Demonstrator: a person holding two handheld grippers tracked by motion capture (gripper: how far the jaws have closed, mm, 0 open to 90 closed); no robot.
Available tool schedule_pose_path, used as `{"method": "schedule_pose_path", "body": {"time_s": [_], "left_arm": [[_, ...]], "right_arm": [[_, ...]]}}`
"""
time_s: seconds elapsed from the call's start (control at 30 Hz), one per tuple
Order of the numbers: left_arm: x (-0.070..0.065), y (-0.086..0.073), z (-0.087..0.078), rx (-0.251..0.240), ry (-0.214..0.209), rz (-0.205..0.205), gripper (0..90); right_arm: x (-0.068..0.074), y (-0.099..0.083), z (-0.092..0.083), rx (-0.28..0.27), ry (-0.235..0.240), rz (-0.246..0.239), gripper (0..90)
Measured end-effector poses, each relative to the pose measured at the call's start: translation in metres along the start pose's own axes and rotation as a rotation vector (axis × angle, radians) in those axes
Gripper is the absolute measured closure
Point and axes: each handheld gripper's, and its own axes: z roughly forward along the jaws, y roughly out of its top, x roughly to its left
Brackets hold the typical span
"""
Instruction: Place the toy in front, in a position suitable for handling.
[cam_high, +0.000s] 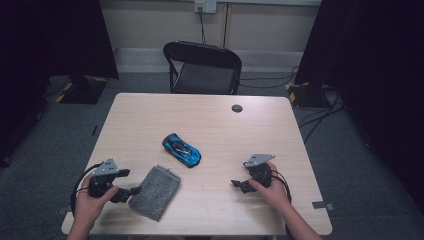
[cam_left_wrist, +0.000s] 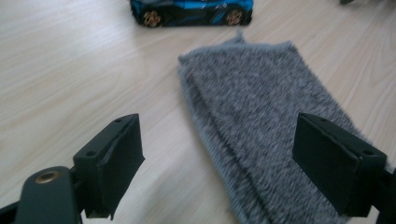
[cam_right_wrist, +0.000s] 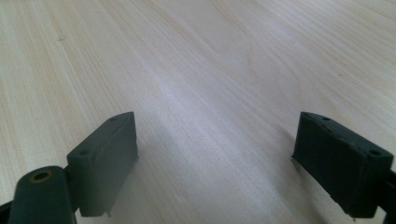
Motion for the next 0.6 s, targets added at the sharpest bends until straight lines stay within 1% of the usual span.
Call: {"method": "schedule_pose_path", "body": {"time_s": [0.1,0.13,0.2,0.23,0.3,0.4,0.47,0.5,0.53,0.6], "left_arm": [[-0.004,0.004,0.004,0.006,-0.004,0.022,15.7],[-0.005,0.004,0.006,0.015,-0.014,0.015,15.7],[-0.007,0.003,0.010,0.038,-0.028,0.017,15.9],[-0.008,0.002,0.013,0.056,-0.029,0.016,16.0],[-0.010,0.002,0.017,0.075,-0.031,0.015,16.2],[-0.013,0.004,0.019,0.069,-0.033,0.013,16.2],[-0.014,0.006,0.019,0.067,-0.030,0.023,16.2],[-0.016,0.006,0.019,0.067,-0.041,0.019,16.1],[-0.017,0.007,0.020,0.070,-0.043,0.028,16.2],[-0.018,0.009,0.021,0.062,-0.048,0.029,16.1]], "right_arm": [[0.000,0.000,0.000,0.000,0.000,0.000,12.9],[0.000,0.000,0.000,0.000,0.000,0.000,12.9],[0.000,0.000,0.000,0.000,0.000,0.000,12.7],[0.000,0.000,0.000,0.000,0.000,0.000,12.7],[0.000,0.000,0.000,0.001,0.000,0.000,12.7],[0.000,0.000,0.000,0.001,-0.002,0.001,11.9],[0.000,0.000,0.001,0.002,-0.004,0.003,11.2],[0.000,0.000,0.001,0.003,-0.005,0.004,10.8],[0.000,0.000,0.001,0.004,-0.007,0.004,10.7],[0.000,0.001,0.001,0.004,-0.007,0.004,10.7]]}}
